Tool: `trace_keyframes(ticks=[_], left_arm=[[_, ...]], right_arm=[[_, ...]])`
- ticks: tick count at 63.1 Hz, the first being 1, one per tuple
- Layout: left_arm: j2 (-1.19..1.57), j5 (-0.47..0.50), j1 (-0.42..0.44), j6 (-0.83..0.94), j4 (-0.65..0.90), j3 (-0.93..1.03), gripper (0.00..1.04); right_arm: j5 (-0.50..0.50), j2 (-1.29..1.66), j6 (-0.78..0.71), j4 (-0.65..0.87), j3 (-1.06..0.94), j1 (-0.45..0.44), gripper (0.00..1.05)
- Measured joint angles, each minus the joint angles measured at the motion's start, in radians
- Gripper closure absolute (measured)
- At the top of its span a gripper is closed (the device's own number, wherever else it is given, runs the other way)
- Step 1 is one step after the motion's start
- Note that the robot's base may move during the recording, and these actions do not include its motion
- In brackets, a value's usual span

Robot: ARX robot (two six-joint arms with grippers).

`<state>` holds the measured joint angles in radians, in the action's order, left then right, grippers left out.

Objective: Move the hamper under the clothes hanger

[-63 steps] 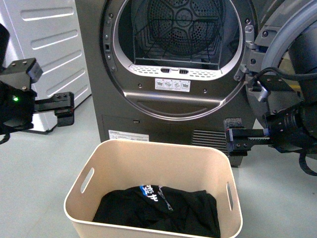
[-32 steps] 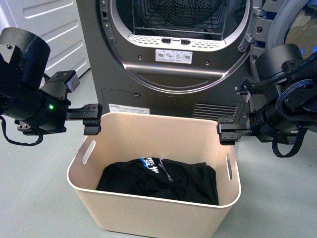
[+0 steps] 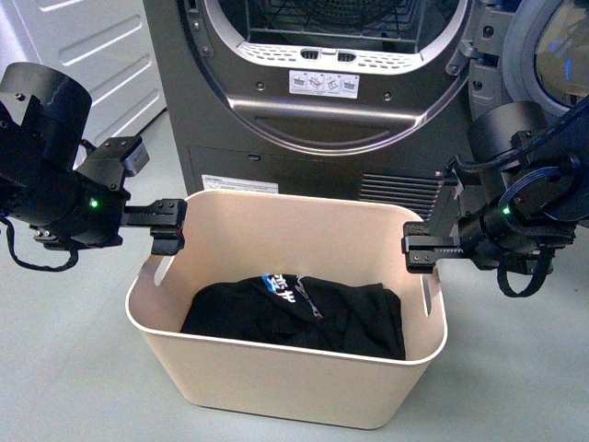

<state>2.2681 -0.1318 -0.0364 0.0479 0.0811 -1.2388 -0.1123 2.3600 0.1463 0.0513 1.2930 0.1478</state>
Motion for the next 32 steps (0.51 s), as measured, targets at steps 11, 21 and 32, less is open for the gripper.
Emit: trace_keyframes(ticks=[11,21,32], left_arm=[[0.020,0.001,0.001,0.007,0.016,0.000,0.07],[0.045,0.004,0.002,0.010,0.024,0.000,0.07],[0.077,0.021,0.002,0.014,0.039,0.000,0.07]], right_arm=[[-0.003,0.019,0.009,0.010,0.000,0.007,0.08],[-0.005,0.035,0.019,0.013,0.000,0.016,0.08],[-0.021,0.045,0.032,0.017,0.000,0.031,0.08]])
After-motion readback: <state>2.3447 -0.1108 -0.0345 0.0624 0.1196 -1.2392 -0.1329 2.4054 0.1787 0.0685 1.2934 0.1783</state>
